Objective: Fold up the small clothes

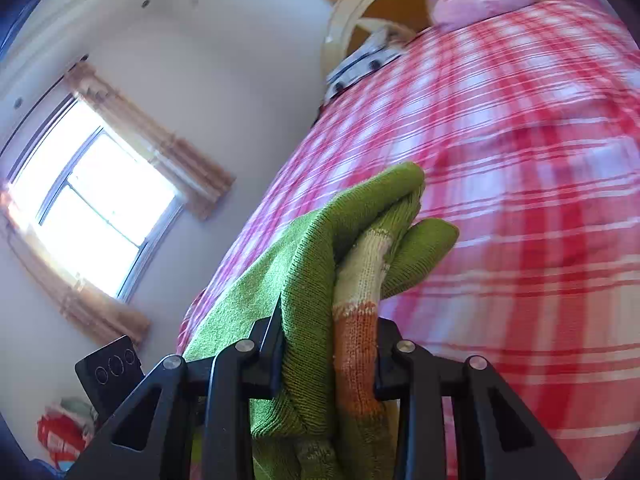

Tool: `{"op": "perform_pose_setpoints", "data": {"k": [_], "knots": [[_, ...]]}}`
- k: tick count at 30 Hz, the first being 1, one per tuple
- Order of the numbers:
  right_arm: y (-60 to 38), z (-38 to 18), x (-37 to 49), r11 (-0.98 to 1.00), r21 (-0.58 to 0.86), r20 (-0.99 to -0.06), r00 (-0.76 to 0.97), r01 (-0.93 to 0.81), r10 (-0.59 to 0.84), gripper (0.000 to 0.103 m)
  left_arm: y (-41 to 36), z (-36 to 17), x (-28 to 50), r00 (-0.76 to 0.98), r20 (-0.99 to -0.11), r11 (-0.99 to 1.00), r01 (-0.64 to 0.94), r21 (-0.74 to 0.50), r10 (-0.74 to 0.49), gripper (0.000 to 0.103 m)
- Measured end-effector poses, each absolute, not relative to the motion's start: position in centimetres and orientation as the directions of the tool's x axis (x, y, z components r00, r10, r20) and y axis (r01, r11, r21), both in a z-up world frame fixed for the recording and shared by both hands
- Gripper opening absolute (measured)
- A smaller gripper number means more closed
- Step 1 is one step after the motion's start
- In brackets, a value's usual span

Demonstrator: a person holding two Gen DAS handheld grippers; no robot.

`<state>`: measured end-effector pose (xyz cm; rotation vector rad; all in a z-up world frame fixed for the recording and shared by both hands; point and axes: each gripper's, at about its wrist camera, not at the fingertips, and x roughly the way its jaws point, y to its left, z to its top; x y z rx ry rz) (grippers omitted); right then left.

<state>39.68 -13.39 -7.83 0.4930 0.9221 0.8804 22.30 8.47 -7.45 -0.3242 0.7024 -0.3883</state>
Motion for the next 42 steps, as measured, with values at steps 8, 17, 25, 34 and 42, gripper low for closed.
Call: {"op": "perform_pose_setpoints", "data": {"k": [8, 17, 25, 34, 42], "knots": [[-2.2, -8.6, 37.2, 0.479, 0.717, -0.463, 0.168, -0.507, 0.87, 0.032, 15.2, -8.4, 17.3, 0.759, -0.566, 0.92, 0.109, -0.377, -0.322, 0.037], [5.9, -11.8, 35.2, 0.45, 0.72, -0.493, 0.067, -0.528, 0.867, 0.032, 20.2, -11.6, 13.4, 0.77, -0.588, 0.922, -0.001, -0.388, -0.247, 0.037], [8.4, -15.1, 34.5, 0.494, 0.714, -0.548, 0.044, -0.497, 0.835, 0.032, 20.8, -16.0, 12.6, 0.734, -0.646, 0.924, -0.068, -0.378, -0.21, 0.04], [7.9, -15.7, 34.1, 0.538, 0.679, -0.588, 0.069, -0.5, 0.806, 0.033, 20.4, -16.3, 11.7, 0.731, -0.661, 0.934, -0.096, -0.345, -0.169, 0.057], [8.1, -15.3, 32.7, 0.611, 0.57, -0.66, 0.138, -0.549, 0.739, 0.038, 20.0, -16.6, 11.0, 0.716, -0.683, 0.94, -0.115, -0.321, -0.145, 0.071]]}}
